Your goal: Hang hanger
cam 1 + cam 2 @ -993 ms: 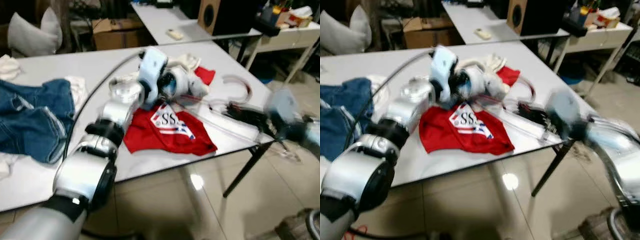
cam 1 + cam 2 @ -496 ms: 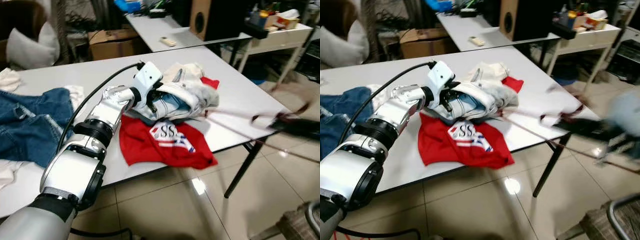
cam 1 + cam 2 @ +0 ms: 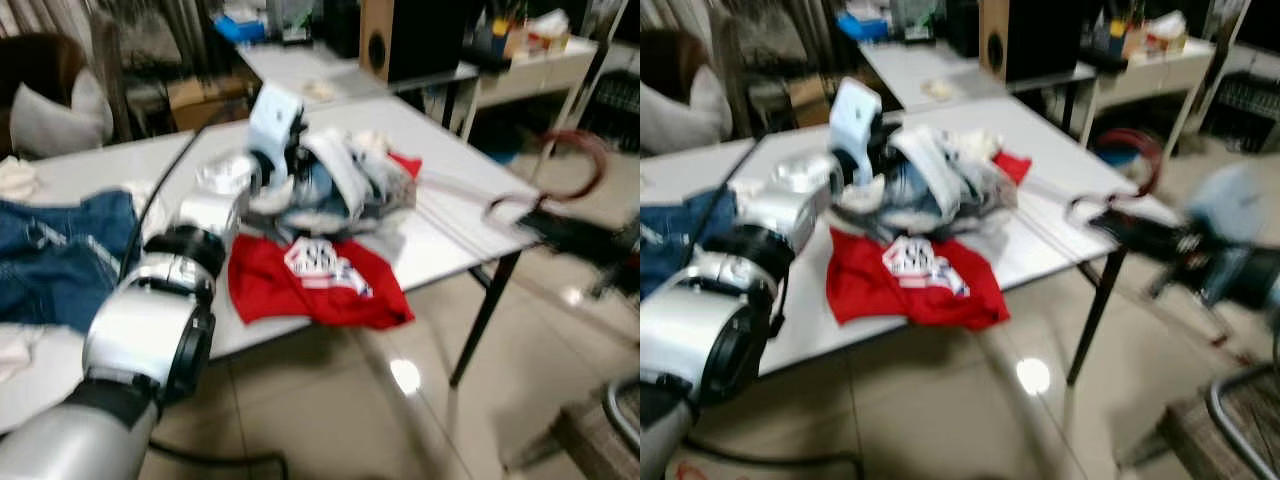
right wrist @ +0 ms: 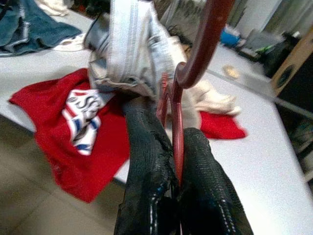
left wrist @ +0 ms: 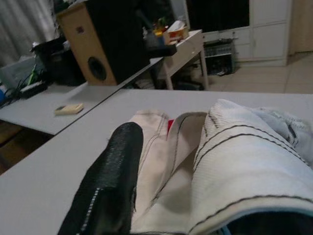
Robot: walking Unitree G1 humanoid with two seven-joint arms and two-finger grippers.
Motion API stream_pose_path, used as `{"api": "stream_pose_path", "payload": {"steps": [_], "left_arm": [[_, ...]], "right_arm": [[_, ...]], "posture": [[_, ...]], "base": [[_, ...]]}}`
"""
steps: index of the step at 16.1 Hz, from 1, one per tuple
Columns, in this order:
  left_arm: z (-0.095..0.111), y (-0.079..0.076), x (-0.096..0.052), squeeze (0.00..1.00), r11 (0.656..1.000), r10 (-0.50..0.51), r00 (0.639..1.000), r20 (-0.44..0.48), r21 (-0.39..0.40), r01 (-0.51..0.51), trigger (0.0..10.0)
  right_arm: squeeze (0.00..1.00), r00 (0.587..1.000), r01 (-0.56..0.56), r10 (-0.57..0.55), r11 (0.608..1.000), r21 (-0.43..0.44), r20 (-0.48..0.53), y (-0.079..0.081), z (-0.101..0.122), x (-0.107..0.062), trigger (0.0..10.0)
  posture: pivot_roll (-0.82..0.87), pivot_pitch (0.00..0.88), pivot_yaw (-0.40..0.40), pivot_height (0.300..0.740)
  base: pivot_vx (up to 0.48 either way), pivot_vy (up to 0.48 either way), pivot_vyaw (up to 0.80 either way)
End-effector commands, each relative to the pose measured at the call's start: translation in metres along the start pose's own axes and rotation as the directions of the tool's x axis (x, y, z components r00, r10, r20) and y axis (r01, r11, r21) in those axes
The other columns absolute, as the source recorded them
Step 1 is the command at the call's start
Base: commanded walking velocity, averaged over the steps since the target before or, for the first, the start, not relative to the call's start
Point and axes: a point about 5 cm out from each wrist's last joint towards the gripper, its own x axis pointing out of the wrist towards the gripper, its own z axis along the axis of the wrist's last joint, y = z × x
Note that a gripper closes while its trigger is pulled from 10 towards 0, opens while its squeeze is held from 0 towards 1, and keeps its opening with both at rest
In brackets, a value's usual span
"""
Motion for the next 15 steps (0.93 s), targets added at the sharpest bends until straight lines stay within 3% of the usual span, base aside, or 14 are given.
{"api": "stream_pose_path", "payload": {"steps": [1,2,3,4,5,6,7,8,11,12,13,14,15], "left_arm": [[-0.008,-0.010,-0.003,1.00,0.977,-0.145,0.987,-0.074,0.147,0.154,10.0],[-0.020,-0.017,-0.009,1.00,0.914,-0.263,0.945,-0.195,0.264,0.309,10.0],[-0.026,-0.015,-0.016,1.00,0.858,-0.302,0.911,-0.282,0.336,0.389,10.0],[-0.031,-0.006,-0.026,1.00,0.781,-0.293,0.875,-0.385,0.433,0.451,10.0],[-0.032,-0.004,-0.028,1.00,0.764,-0.283,0.870,-0.404,0.454,0.459,10.0],[-0.039,0.001,-0.039,1.00,0.689,-0.296,0.823,-0.484,0.488,0.536,10.0],[-0.042,0.002,-0.043,1.00,0.658,-0.311,0.801,-0.512,0.492,0.570,10.0],[-0.052,0.003,-0.061,1.00,0.615,-0.376,0.729,-0.573,0.434,0.658,10.0],[-0.045,0.001,-0.077,1.00,0.682,-0.527,0.721,-0.449,0.283,0.674,10.0],[-0.041,0.003,-0.083,1.00,0.684,-0.545,0.722,-0.426,0.272,0.677,10.0],[-0.039,0.005,-0.092,1.00,0.658,-0.553,0.700,-0.451,0.278,0.700,10.0],[-0.033,0.010,-0.105,1.00,0.668,-0.568,0.697,-0.439,0.250,0.701,10.0],[-0.021,0.013,-0.116,1.00,0.718,-0.594,0.730,-0.339,0.185,0.671,10.0]], "right_arm": [[0.00,0.992,0.080,-0.079,0.997,-0.004,0.097,-0.003,0.017,0.009,10.0],[0.00,0.975,0.138,-0.143,0.990,0.042,0.171,-0.004,0.026,0.019,10.0],[0.00,0.958,0.180,-0.190,0.981,0.067,0.215,-0.005,0.030,0.023,10.0],[0.00,0.935,0.236,-0.254,0.967,0.101,0.247,-0.007,0.033,0.027,10.0],[0.00,0.932,0.241,-0.261,0.965,0.108,0.250,-0.007,0.033,0.028,10.0],[0.00,0.907,0.303,-0.330,0.943,0.138,0.263,-0.010,0.032,0.031,10.0],[0.00,0.896,0.328,-0.357,0.933,0.148,0.264,-0.011,0.032,0.032,10.0],[0.00,0.883,0.350,-0.388,0.919,0.179,0.264,-0.012,0.031,0.036,10.0],[0.00,0.882,0.322,-0.382,0.916,0.240,0.277,-0.008,0.031,0.043,10.0],[0.00,0.880,0.319,-0.383,0.914,0.250,0.280,-0.006,0.030,0.046,10.0],[0.00,0.878,0.313,-0.385,0.911,0.267,0.285,-0.004,0.030,0.048,10.0],[0.00,0.868,0.302,-0.386,0.910,0.285,0.313,-0.001,0.034,0.050,10.0],[0.00,0.848,0.302,-0.401,0.903,0.307,0.347,0.001,0.039,0.050,10.0]], "posture": [[-0.18,0.000,0.063,0.740],[-0.18,0.000,0.062,0.740],[-0.17,0.000,0.055,0.740],[-0.17,0.000,0.053,0.740],[-0.17,0.000,0.053,0.740],[-0.17,0.000,0.050,0.740],[-0.16,0.000,0.049,0.740],[-0.16,0.000,0.045,0.740],[-0.15,0.000,0.037,0.740],[-0.14,0.000,0.033,0.740],[-0.14,0.000,0.030,0.740],[-0.15,0.000,0.039,0.740],[-0.15,0.000,0.042,0.740]], "base": [[0.000,0.000,0.00],[0.000,0.000,0.00],[0.000,0.000,0.00],[0.000,0.000,0.00],[0.000,0.000,0.00],[0.000,0.000,0.00],[0.000,0.000,0.00],[0.000,0.000,0.00],[0.000,0.000,0.00],[0.000,0.000,0.00],[0.000,0.000,0.00],[0.000,0.000,0.00],[0.000,0.000,0.00]]}}
